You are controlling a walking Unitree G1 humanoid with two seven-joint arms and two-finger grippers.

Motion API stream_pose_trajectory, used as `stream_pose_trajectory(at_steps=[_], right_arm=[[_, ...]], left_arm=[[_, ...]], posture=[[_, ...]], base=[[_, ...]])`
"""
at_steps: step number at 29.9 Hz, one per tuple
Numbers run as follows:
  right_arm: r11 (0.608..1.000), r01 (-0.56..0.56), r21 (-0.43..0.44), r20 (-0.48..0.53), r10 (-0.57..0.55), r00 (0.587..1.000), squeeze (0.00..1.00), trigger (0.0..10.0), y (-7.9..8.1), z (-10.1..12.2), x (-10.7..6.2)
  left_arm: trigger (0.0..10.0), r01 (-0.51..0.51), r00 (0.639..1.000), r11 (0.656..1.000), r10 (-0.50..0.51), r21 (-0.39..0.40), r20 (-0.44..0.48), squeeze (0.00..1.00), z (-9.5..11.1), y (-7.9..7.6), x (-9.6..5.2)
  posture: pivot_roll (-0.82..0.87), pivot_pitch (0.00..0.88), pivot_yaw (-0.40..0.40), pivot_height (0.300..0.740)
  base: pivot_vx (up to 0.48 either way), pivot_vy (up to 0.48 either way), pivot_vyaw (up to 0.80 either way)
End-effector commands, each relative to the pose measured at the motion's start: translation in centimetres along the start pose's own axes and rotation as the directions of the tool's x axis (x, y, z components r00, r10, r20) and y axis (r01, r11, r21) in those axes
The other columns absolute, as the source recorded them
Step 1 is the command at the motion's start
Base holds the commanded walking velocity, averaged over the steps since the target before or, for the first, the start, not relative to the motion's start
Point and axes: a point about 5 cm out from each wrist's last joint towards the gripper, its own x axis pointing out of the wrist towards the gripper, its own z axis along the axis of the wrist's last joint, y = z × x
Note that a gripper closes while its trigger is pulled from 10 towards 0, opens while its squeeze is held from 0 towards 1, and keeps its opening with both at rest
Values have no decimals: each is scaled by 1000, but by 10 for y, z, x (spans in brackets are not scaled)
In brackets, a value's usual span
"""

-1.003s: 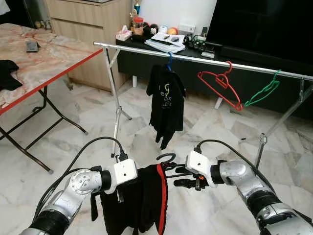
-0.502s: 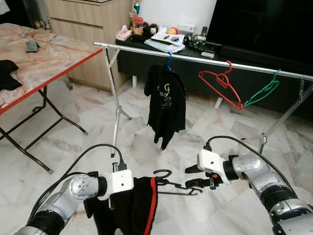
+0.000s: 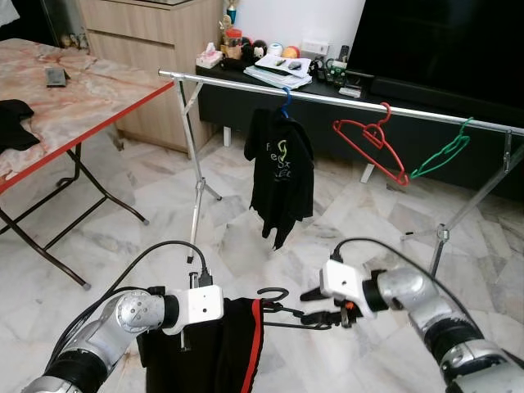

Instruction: Hang hanger

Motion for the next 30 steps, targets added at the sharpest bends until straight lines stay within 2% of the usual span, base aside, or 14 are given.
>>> stream_pose_trajectory(at_steps=[1,4,7,15,25,30], right_arm=[[1000,-21,16,-28,21,999,0,10000,3,-6,0],[1000,-22,17,-39,23,999,0,10000,4,-8,0],[999,33,1,-74,-33,997,0,10000,5,-13,3],[985,172,-13,-52,-173,984,0,10000,-2,-9,9],[984,176,-14,-60,-176,982,0,10000,1,-11,14],[971,238,-32,-52,-240,969,0,10000,-3,-9,13]], left_arm=[[10000,-28,998,999,26,34,55,0,12,10,0],[10000,-28,998,999,27,33,56,0,12,11,0],[10000,-38,997,999,35,37,66,0,16,14,3],[10000,-42,995,998,38,47,88,0,23,16,5],[10000,-36,995,998,31,48,95,0,25,16,6],[10000,-35,994,998,30,44,103,0,26,16,7]], posture=[[127,51,-101,740],[126,51,-101,740],[128,50,-102,740],[131,49,-101,740],[133,46,-99,740],[134,45,-99,740]], base=[[0,0,0],[0,0,0],[0,0,0],[0,0,0],[0,0,0],[0,0,0]])
